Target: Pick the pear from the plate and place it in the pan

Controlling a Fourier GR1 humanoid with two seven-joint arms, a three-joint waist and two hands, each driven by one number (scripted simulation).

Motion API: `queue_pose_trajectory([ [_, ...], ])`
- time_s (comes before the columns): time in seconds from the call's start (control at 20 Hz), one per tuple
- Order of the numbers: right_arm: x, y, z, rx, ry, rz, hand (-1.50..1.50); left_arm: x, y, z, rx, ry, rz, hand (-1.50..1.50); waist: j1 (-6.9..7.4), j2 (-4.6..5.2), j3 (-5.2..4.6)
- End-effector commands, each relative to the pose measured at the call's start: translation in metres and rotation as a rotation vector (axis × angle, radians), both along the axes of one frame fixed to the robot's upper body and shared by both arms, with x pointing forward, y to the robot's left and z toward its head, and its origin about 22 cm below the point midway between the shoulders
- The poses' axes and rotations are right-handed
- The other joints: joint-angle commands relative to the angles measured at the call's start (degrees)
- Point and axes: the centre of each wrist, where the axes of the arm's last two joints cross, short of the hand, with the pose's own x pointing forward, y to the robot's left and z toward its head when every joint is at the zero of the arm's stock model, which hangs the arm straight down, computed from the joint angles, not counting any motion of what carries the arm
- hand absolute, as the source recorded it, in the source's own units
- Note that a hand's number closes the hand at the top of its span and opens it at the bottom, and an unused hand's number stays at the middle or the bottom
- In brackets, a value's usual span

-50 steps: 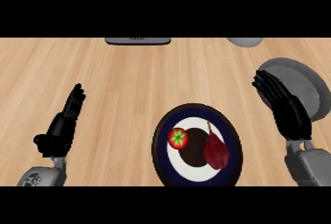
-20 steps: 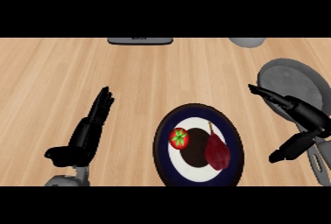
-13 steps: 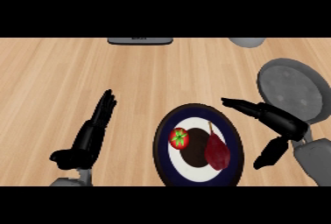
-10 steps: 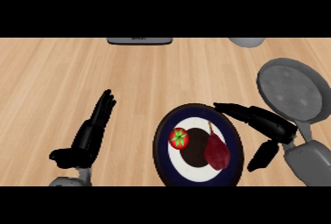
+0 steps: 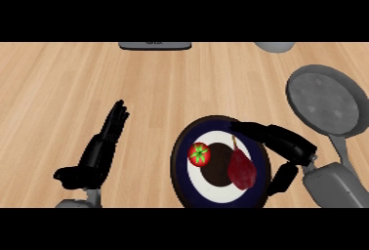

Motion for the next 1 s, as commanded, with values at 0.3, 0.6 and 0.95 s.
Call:
queue_pose_trajectory([
  [0.3, 0.006, 0.026, -0.028, 0.052, 0.024, -0.038, -1.50, -0.002, 0.007, -0.007, -0.004, -0.006, -0.010, 0.00, 0.09, 0.04, -0.01],
  [0.6, 0.025, 0.031, -0.025, 0.024, 0.037, -0.023, -1.50, -0.002, 0.018, -0.003, 0.010, -0.011, 0.011, 0.00, 0.19, 0.05, -0.01],
  [0.95, 0.004, 0.048, -0.067, -0.083, 0.060, 0.069, 1.50, 0.004, -0.009, 0.000, 0.004, -0.012, -0.005, 0.00, 0.10, 0.11, 0.00],
])
